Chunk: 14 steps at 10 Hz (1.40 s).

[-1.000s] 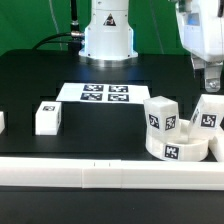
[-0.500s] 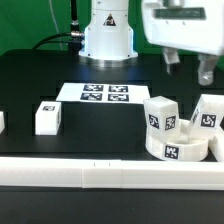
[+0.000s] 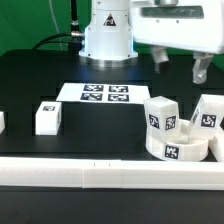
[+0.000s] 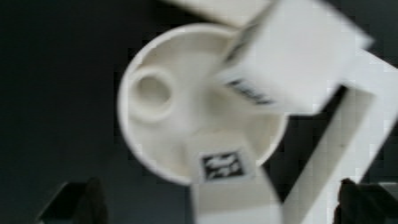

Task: Assemble stool

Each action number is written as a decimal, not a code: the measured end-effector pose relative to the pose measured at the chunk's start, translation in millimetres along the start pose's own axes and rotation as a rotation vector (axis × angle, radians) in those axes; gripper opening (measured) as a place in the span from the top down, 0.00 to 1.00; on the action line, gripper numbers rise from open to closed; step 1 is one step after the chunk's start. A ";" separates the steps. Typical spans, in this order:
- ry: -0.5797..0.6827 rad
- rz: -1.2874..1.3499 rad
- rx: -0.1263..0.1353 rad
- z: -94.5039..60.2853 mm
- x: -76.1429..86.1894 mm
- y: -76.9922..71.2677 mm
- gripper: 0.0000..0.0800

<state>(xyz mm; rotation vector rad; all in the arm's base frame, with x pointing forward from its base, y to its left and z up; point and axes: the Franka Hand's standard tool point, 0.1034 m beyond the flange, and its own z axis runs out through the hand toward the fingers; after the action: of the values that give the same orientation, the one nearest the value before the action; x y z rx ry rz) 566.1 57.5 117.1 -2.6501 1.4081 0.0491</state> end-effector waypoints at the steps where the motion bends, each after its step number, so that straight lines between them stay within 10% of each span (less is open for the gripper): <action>1: 0.006 -0.141 -0.006 -5.8 17.9 11.0 0.19; 4: 0.009 -0.263 -0.001 -7.8 25.8 14.8 0.19; 7: 0.031 -0.752 -0.081 -7.0 47.2 30.4 0.19; 11: 0.034 -0.965 -0.098 -5.4 59.2 39.1 0.19; 14: 0.061 -1.033 -0.142 13.6 119.6 89.9 0.19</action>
Offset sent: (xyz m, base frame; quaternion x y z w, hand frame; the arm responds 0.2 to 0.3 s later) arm 0.0000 0.0000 0.0000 0.0000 0.0000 -0.1938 0.9810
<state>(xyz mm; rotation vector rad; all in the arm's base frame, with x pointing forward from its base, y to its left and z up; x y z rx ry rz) 559.4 -88.6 82.6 -3.1495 -0.0886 -0.0447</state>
